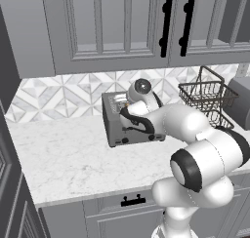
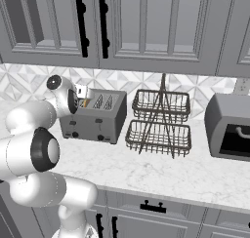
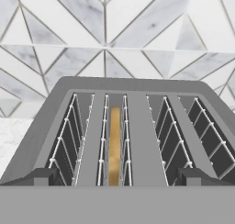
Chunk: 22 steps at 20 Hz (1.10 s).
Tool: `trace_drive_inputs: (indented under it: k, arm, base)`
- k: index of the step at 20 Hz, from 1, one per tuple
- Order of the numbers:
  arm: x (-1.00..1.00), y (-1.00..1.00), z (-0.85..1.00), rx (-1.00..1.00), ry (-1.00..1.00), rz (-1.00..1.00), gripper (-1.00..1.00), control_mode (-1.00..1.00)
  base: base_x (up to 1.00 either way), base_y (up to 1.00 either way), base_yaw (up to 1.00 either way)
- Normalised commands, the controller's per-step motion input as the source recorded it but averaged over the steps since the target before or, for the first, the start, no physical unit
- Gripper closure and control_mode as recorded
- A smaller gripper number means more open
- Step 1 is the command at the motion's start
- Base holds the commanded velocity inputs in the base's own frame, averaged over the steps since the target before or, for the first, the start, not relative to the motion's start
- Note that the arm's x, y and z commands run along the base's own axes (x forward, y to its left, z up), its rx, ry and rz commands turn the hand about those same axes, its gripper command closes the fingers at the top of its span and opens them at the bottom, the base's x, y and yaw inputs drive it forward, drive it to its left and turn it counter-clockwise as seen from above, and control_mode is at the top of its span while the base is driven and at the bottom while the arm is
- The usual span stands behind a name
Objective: Start the toaster. Once the lever pops up, take the bread to the plate on the dining counter.
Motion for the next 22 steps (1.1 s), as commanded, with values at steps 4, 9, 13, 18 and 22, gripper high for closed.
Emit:
trace_drive_inputs:
  k: [4,9,13,18,22]
  arm:
    - [0.00,0.00,0.00,0.00,0.00,0.00,-1.00,-1.00]
    - [0.00,0.00,0.00,0.00,0.00,0.00,-1.00,-1.00]
    - [0.00,0.00,0.00,0.00,0.00,0.00,-1.00,-1.00]
    - [0.00,0.00,0.00,0.00,0.00,0.00,-1.00,-1.00]
    - [0.00,0.00,0.00,0.00,0.00,0.00,-1.00,-1.00]
  base:
    - [0.00,0.00,0.00]
    - [0.00,0.00,0.00]
    - [0.00,0.00,0.00]
    - [0.00,0.00,0.00]
    - [0.00,0.00,0.00]
